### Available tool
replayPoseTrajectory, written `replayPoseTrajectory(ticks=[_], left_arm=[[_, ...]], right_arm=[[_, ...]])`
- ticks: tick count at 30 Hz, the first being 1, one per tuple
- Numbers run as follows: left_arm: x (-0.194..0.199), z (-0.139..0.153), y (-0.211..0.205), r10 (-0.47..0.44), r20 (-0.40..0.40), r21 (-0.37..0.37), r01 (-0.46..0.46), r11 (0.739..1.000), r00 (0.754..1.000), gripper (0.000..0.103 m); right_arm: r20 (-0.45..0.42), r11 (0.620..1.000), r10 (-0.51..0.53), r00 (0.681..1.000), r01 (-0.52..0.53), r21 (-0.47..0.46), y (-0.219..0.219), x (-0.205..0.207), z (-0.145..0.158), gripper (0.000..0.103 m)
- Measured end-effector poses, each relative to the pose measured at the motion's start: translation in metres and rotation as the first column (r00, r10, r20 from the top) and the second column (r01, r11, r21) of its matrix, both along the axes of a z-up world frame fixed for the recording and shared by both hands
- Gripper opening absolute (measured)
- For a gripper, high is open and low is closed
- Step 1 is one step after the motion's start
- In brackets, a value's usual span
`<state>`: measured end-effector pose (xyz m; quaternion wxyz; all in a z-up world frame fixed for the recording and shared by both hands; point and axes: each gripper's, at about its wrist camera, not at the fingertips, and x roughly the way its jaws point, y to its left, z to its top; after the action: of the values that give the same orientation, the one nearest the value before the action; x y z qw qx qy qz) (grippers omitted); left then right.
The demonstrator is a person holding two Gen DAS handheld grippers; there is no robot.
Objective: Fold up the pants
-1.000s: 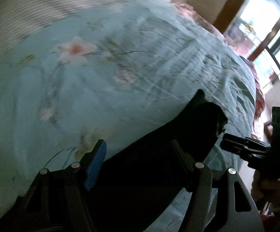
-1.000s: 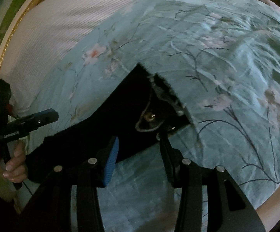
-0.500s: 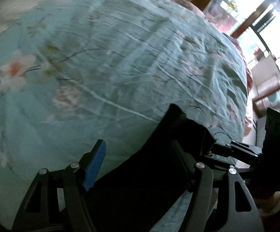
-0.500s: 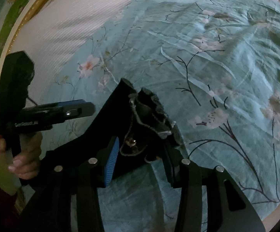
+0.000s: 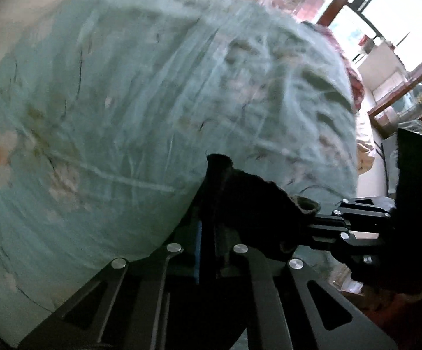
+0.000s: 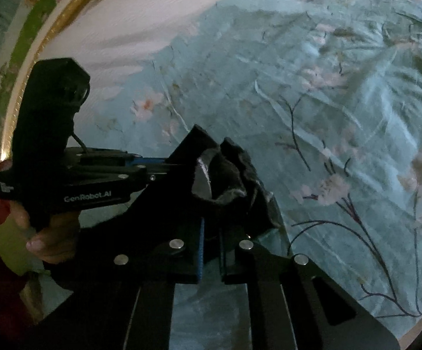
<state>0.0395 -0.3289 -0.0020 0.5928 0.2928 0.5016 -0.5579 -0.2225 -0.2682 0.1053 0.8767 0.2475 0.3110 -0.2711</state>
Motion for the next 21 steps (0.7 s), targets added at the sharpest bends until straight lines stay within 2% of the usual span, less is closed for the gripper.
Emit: replayPoseTrajectory(ticks=[3,7,10,12,13,14,16,21], left_arm=[[-0.005,0.009,-0.008,-0.038,0.017,-0.013,0.039,0.999,0.999,0.004],[-0.013,-0.01,-0.021,-0.071,0.043,0.044,0.069,0.997,0.997,0.005],[-0.012,-0.018,-0.02,-0.075,0.068,0.076,0.07,0.995,0.995,0.009],[-0.006,-0.019,-0.02,-0.062,0.067,0.078,0.057,0.995,0.996,0.012],[-0.001,-0.019,-0.018,-0.052,0.059,0.082,0.047,0.996,0.997,0.013],[0.003,-0.019,-0.017,-0.042,0.055,0.087,0.037,0.996,0.998,0.017],[0.011,-0.017,-0.012,-0.024,0.046,0.084,0.02,0.996,0.999,0.022],[0.014,-0.02,-0.008,-0.037,-0.026,0.087,0.039,0.995,0.999,0.042]], right_arm=[[0.043,1.0,-0.018,0.999,0.017,0.022,-0.004,-0.011,0.009,0.008],[-0.012,0.995,-0.059,0.998,0.06,0.077,-0.012,-0.015,-0.007,0.008],[-0.063,0.993,-0.072,0.995,0.078,0.088,-0.012,-0.016,-0.017,0.012],[-0.072,0.99,-0.091,0.993,0.098,0.102,-0.012,-0.02,-0.018,0.02],[-0.071,0.989,-0.099,0.993,0.106,0.103,-0.012,-0.024,-0.018,0.03],[-0.069,0.988,-0.11,0.992,0.117,0.097,-0.012,-0.027,-0.017,0.04],[-0.058,0.987,-0.122,0.991,0.127,0.093,-0.012,-0.031,-0.015,0.045],[-0.054,0.986,-0.112,0.992,0.118,0.122,-0.016,-0.03,-0.024,0.045]])
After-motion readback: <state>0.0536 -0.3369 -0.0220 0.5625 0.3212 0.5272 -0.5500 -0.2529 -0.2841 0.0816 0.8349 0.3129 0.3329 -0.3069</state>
